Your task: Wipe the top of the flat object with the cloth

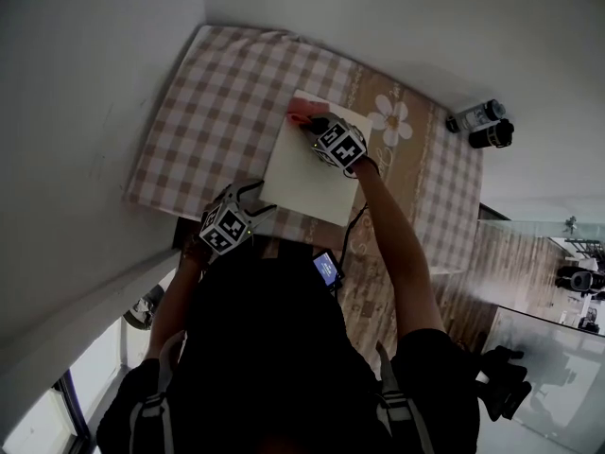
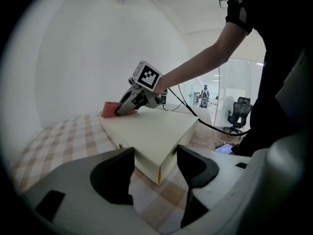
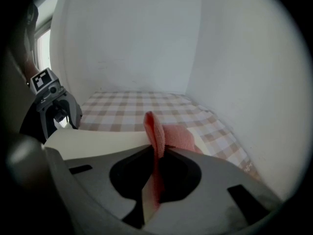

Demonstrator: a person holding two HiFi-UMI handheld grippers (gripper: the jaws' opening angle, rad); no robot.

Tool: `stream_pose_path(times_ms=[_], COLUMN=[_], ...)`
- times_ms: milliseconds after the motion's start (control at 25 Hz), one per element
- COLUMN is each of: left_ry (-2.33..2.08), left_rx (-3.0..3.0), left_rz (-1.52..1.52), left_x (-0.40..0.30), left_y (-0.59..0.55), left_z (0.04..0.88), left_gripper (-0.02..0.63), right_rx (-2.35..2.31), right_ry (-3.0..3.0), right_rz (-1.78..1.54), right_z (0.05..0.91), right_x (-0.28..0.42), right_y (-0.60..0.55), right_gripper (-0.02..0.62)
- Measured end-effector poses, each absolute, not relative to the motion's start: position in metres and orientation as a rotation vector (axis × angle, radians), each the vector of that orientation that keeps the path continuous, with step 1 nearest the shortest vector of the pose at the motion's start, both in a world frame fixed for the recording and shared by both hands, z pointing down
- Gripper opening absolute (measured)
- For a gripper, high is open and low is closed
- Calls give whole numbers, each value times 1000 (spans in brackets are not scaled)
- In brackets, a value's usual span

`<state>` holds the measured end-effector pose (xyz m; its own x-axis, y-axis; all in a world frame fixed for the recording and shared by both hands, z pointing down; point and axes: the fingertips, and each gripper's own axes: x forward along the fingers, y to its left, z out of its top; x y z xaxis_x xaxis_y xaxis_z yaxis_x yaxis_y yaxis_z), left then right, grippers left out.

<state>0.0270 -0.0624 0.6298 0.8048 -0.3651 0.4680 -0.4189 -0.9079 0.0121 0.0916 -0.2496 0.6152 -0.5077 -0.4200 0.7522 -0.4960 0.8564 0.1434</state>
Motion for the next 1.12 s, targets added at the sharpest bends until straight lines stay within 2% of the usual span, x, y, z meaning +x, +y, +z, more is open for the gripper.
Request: stream_pose_path(times_ms=[1120], left_ry=[-602], left_rx=[2861], left_rz=[714], left_x=[23], left_y=[-55], left_z=[634], left_gripper=[287], right_rx=[608], right_ry=[-2236], right_rz=[39], right_z=[613], right_x=[67], right_y=[-173], right_gripper=[17])
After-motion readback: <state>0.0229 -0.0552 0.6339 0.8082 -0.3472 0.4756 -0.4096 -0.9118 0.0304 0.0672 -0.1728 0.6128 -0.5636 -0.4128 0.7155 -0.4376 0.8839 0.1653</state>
